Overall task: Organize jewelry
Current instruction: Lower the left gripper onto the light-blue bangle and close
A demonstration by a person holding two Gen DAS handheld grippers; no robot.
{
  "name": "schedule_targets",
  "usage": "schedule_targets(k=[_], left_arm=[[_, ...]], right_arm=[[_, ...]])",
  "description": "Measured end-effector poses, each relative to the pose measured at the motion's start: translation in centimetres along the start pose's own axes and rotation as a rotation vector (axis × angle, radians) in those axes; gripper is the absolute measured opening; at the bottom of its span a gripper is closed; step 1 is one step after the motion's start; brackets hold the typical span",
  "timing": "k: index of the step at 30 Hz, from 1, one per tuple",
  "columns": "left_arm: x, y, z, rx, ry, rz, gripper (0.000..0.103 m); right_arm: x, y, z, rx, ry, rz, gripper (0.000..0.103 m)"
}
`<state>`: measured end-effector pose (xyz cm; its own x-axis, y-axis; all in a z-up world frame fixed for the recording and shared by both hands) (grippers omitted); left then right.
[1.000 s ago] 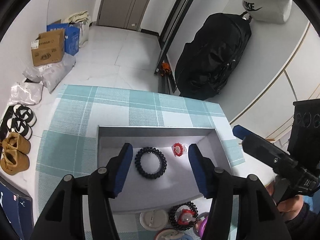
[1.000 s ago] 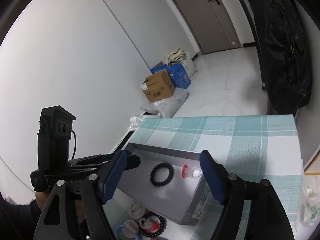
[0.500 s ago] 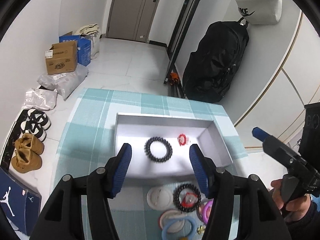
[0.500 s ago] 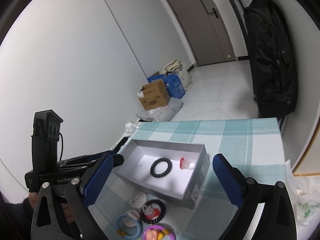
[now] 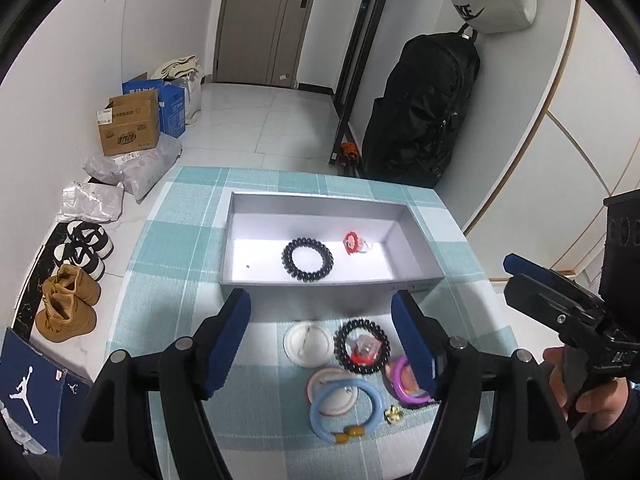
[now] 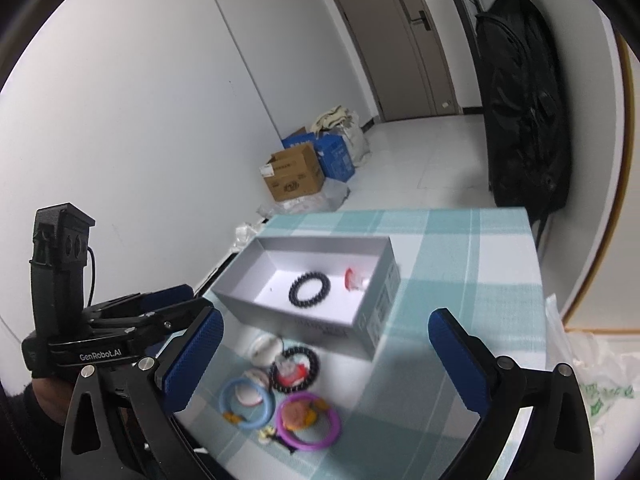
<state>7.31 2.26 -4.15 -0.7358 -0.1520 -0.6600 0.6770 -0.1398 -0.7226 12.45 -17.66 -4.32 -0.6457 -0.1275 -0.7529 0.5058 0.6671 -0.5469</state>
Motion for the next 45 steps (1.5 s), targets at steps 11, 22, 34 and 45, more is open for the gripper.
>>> schedule_targets(k=[11,22,34,45], left_arm=[[3.5,0.1,0.8,-0.004,-0.004,-0.091,0.070],[6.6,2.1,1.8,-0.077,0.096,-0.224,0.070],[7.3,3.4,2.4,-0.130,0.184,-0.267,0.070],[7.3,3.4,2.9,-0.096,0.226,-0.266,0.055]], right_arm=[[3.1,-0.7,-0.2,0.005,0.024,-0.096,0.103],[3.8,-1.4,0.8,0.021,0.075,-0.101,0.103],[3.5,-1.6,0.9,0.013,0.085,-0.092,0.103],[3.5,-1.6,0.7,0.005,0.087,-0.096,0.103]])
Point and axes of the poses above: each gripper's, at about its wrist camera, not at the fingertips, and y roughly the way its jaws point, z to its right, x to its underside, the point moved 4 cm from there along y, roughly the way its jaws point, and after that the axes turned 1 degree about -x, right-handed, at the moved point
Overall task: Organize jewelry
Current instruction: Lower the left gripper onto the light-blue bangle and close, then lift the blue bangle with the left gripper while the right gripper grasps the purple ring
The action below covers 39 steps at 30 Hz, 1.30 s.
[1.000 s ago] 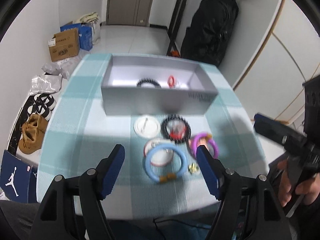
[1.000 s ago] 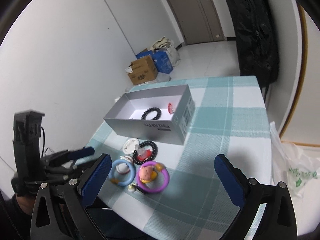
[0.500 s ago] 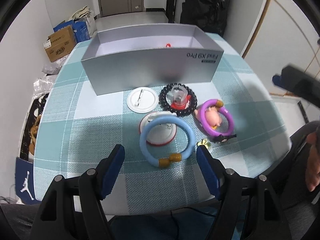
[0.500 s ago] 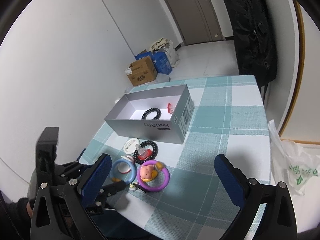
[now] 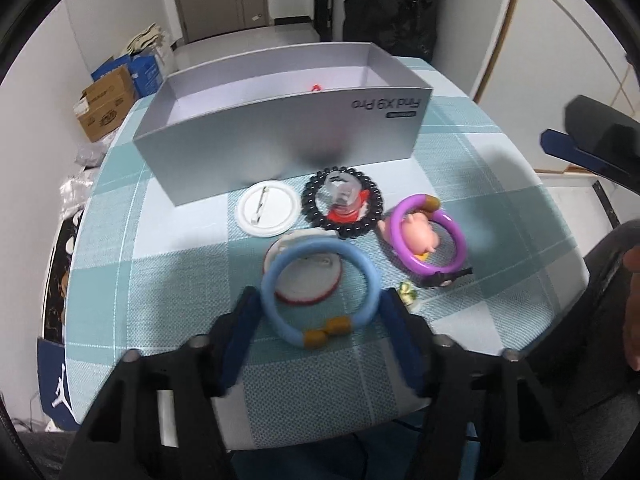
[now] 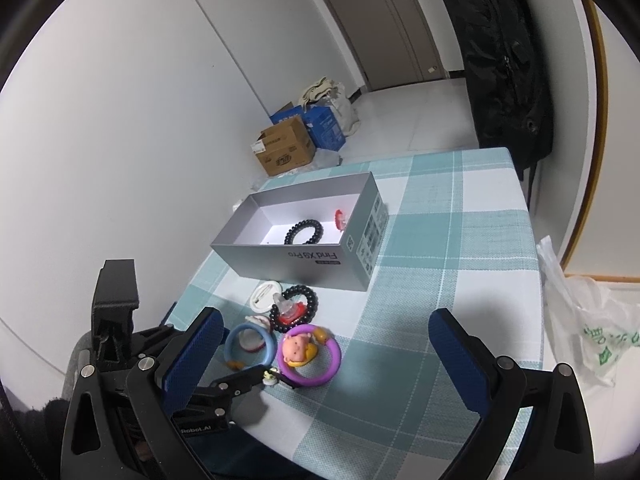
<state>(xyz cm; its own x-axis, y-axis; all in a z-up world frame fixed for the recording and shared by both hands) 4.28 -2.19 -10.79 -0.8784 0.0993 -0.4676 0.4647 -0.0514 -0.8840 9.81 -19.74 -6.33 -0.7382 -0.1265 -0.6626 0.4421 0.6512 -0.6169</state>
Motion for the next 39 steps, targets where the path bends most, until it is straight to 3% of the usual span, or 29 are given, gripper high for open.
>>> schedule_targets(k=[8,17,30,35,39], left_arm=[[-0.2,-0.6,-0.5,0.057,-0.050,0.000,0.054],[-1.4,-2.6,-1.7,0.086,-0.113,0.079,0.054],[-2.8,-4.2,-4.0,0.160,-0.217,0.159,0.054],[-3.0,-4.3,-4.6,0.173,-0.235,0.172,0.054],[-3.0,-4.5,-5.0,0.180,-0.242,0.177,0.054]], right_arm=[[0.2,0.3,0.1,0.004,0.006,-0.014,0.103],[0.9,1.4,-0.1,0.010,-0.012,-0.064,0.103],[2.9,4.1,-2.1,0.037,-0.135,-0.172,0.103],[3.7,5.2,-3.1,0.056,-0.215,-0.208,0.096],[4.3,6.0,-3.4,0.076,-0.255,-0.236,0.085]])
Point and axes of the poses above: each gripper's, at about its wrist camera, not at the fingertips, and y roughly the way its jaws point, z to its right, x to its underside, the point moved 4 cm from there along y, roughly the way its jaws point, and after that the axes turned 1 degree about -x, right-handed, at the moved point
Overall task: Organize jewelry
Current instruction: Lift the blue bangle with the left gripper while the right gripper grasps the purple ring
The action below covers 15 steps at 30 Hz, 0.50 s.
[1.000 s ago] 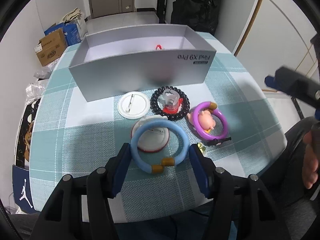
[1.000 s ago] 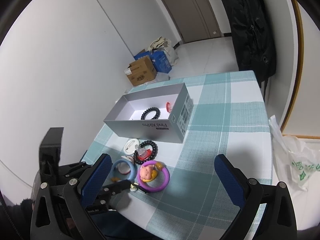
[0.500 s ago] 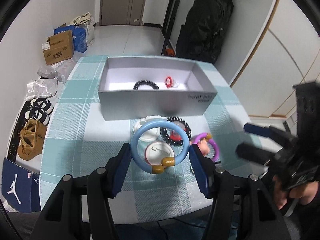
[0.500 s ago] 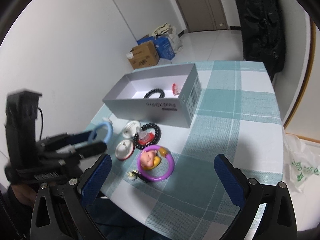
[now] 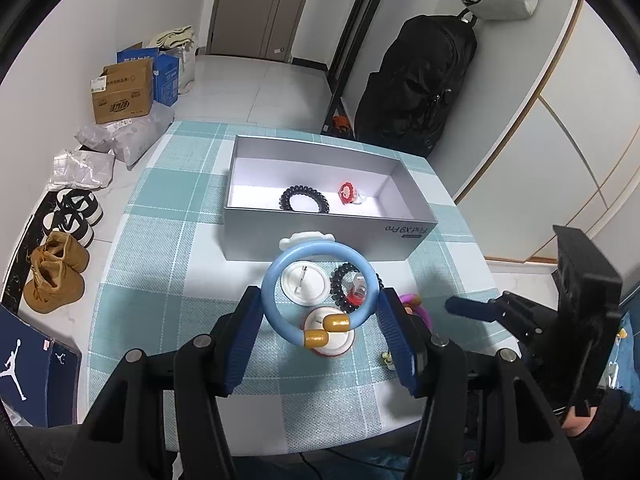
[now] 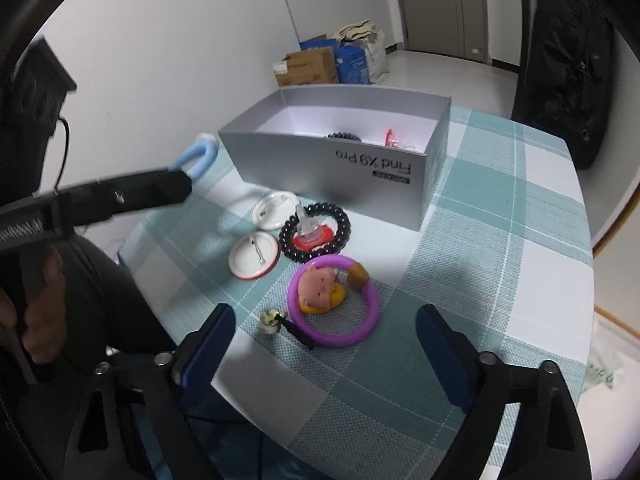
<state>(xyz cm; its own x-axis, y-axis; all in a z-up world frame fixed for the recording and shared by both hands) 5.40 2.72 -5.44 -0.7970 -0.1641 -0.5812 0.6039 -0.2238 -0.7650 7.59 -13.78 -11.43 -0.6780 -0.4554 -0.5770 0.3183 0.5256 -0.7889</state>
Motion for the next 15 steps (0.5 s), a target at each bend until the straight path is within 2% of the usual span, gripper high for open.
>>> schedule_targets(k=[6,15], left_arm=[[-0.19,0.04,-0.43,0.017,-0.022,-0.003,0.054],[-0.51,0.07,-0.93,0.035,-0.047,-0.001,0.054]], right_arm=[[0.27,0.66,0.50,0.023,0.005,-0.020,0.066],[0.12,1.13,0.05,0.039,-0.028,-0.017,0.056]])
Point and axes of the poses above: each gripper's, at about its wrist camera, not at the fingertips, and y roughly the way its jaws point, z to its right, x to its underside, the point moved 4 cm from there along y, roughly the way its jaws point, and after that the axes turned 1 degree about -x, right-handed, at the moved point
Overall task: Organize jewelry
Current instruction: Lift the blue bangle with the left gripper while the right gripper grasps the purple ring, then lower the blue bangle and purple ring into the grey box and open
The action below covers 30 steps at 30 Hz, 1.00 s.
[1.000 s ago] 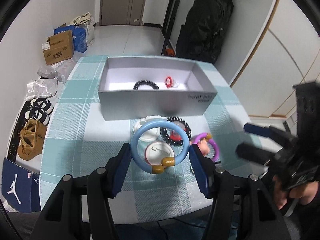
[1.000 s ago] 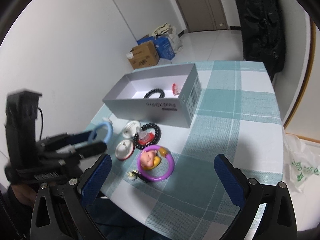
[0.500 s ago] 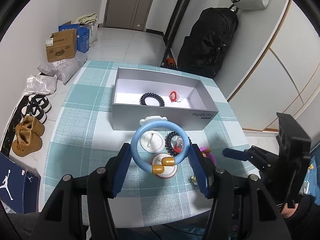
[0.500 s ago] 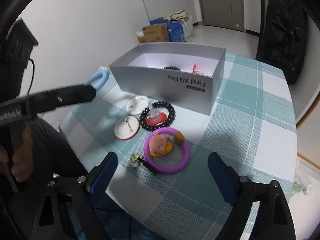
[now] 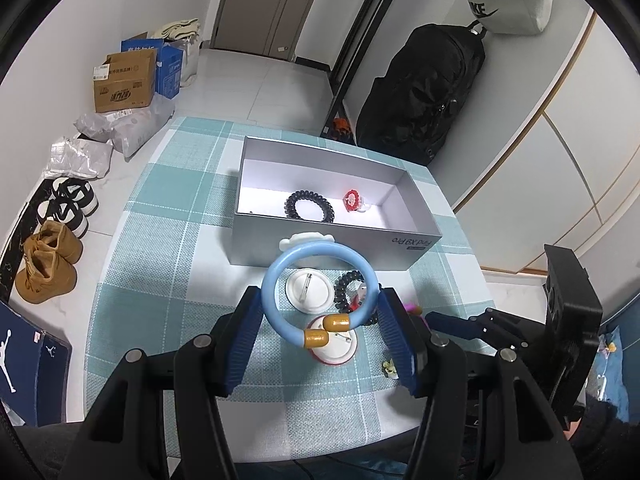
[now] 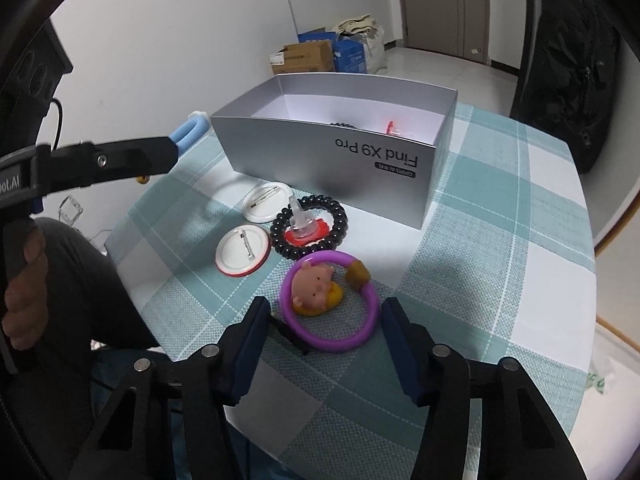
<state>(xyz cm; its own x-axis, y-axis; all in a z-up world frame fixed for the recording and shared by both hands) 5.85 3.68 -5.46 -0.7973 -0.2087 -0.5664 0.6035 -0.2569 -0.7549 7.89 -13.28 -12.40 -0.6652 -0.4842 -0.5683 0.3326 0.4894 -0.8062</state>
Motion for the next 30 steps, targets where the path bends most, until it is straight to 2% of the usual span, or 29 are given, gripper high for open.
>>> schedule_targets(k=[10,22,30], left_arm=[[-0.1,0.0,-0.1,0.006,-0.011,0.000,0.054],[-0.4,0.0,-0.3,0.005,-0.025,0.013,0.054],[-1.3,-0.1,-0.2,-0.003,-0.032,0.034,0.054]], right_arm=[[-0.4,-0.2,0.3,-0.024,0.025,0.012,0.051],[-1.8,-2.4,0.7,-0.084,0.095,0.113,0.050],[-3.5,-5.0,0.2,-0.165,0.117,0.227,0.050]])
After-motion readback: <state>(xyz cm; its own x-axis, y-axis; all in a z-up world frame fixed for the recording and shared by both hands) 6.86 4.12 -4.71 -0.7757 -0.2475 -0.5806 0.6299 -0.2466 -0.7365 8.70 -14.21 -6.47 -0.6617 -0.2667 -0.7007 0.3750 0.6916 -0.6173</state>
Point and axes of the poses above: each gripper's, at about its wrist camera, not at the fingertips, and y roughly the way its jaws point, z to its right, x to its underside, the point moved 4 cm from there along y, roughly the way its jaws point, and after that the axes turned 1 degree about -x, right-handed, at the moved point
